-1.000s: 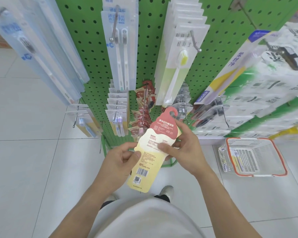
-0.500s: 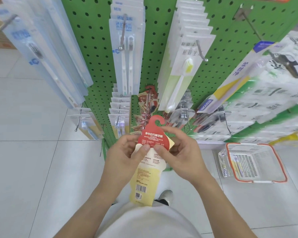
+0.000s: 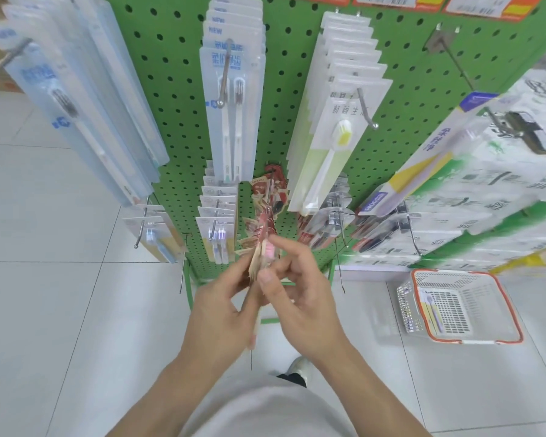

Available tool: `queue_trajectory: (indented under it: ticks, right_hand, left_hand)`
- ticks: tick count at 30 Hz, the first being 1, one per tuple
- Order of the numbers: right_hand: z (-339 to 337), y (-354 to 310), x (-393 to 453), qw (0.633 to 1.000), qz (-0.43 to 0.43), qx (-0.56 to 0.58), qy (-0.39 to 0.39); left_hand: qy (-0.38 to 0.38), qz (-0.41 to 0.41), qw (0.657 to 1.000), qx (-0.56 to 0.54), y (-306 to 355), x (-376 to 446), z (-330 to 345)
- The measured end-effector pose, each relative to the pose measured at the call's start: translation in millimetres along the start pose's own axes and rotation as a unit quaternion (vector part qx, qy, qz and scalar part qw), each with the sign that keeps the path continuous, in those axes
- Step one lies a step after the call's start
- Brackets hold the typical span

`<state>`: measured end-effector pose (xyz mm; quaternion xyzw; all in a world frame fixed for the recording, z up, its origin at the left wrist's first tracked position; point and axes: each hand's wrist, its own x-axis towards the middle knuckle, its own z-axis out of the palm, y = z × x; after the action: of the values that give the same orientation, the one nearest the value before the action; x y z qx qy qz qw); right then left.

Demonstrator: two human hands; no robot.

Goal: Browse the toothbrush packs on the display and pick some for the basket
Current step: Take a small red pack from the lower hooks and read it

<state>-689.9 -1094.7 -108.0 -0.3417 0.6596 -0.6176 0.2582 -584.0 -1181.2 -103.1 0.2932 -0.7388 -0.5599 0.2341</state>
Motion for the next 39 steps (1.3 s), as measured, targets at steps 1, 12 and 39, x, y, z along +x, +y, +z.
queue_trajectory:
  ticks: [1,12,39]
  right_hand:
    - [0,1,-1,1.0,0.006,0.003,-0.018]
    - [-10,30,1,0.99,0.02,-0.12,0.071]
    - [-4,76,31,0.972,-0.003,-0.229,0.054]
  left_hand:
    - [0.003,-0.015,0.999,-0.036,1,1,-2]
    - [-0.022,-0.11,0.986,-0.119,-37,13,-4]
    - [0.082,-0.039,0.991,0.099,-67,29,4]
